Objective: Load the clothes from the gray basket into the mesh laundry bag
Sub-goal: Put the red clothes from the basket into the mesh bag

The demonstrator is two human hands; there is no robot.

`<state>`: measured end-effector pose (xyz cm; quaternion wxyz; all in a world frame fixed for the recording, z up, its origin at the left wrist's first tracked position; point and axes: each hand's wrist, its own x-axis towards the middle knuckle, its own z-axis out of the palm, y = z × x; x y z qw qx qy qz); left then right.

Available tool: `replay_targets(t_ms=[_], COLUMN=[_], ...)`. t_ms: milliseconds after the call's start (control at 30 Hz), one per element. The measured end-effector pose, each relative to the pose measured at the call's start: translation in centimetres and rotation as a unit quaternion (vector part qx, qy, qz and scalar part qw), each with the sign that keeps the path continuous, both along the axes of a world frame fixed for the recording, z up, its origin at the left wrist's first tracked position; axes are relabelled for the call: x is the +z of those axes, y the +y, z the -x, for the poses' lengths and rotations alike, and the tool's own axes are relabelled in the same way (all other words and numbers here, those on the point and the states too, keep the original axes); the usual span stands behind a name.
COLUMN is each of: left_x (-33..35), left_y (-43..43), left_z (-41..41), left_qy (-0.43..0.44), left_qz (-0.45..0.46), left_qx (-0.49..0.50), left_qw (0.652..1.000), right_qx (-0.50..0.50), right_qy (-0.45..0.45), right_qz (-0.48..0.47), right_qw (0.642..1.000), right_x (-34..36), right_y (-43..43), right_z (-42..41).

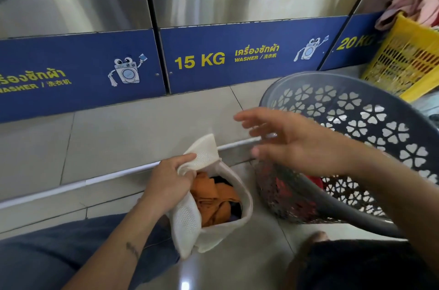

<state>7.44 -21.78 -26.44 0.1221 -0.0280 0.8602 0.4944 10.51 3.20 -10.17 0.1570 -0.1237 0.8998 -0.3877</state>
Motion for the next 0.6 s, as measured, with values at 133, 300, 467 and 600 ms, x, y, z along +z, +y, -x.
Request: replay_targets(t_ms=[133, 300, 467, 600], left_x=[-0.3, -0.9, -2.1, -3.3], left_y=[1.2, 3.5, 5.7, 6.7], left_z=[0.3, 1.1, 2.3, 3.0], left_qy=[0.0, 0.0, -0.003, -0.03], left_qz=[0.003, 0.039, 0.077, 0.051], left_qx=[-0.005, -0.027, -0.036, -0.029], left_qw=[1.0, 0.999, 0.996, 0.998], right_qx=[-0.118, -0.081, 0.064, 0.143], right_qy=[0.059, -0.105, -0.148, -0.184], right_qz=[-0.081, -0.267, -0.445, -0.506], right_qw=[0.988, 0.955, 0.881, 0.83], right_x=[-1.6, -9.3, -18.3, -25.5], right_y=[6.4, 11.1, 12.3, 13.6], right_z=[3.9, 7.5, 9.1, 10.4])
